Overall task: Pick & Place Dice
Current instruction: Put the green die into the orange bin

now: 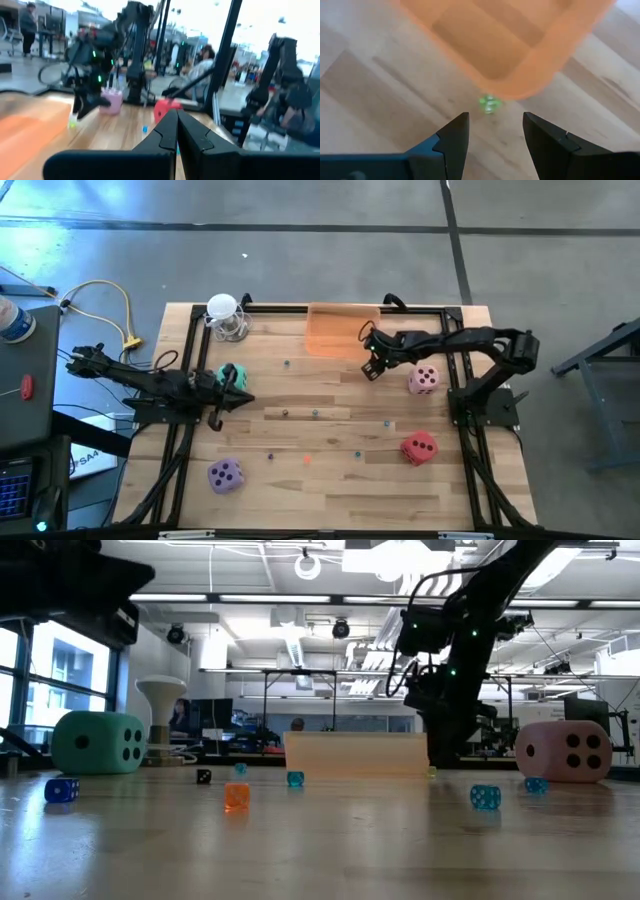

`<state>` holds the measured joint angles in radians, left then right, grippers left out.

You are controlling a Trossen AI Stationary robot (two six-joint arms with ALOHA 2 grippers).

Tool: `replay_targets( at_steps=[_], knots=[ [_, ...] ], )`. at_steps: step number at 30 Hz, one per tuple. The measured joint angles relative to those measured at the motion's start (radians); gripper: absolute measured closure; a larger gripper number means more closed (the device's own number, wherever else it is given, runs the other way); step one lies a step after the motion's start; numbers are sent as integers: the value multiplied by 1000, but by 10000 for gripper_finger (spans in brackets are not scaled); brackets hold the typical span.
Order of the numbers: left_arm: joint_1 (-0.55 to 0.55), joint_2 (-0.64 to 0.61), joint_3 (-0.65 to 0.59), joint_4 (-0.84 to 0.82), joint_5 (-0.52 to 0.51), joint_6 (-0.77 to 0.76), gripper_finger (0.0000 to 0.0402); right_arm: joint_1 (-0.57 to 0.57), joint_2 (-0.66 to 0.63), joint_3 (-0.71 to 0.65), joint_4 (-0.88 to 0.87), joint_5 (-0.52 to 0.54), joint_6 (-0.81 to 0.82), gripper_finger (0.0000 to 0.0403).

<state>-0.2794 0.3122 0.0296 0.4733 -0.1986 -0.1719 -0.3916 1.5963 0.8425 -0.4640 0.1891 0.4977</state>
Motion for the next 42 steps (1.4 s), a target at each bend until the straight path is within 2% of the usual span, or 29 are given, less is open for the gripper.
replay_targets(
  at_steps=[10, 18, 33, 42],
  knots=[
    [0, 0, 0, 36, 0, 0, 401, 12, 0, 0, 56, 21, -6, 224],
    [0, 0, 0, 36, 0, 1, 401, 12, 0, -3, 59, 25, 118, 224],
    [2, 0, 0, 37, 0, 1, 401, 59, 1, -45, 85, 122, 276, 224],
    [3, 0, 0, 34, 0, 1, 401, 73, 80, -45, 139, 158, 336, 224]
  ],
)
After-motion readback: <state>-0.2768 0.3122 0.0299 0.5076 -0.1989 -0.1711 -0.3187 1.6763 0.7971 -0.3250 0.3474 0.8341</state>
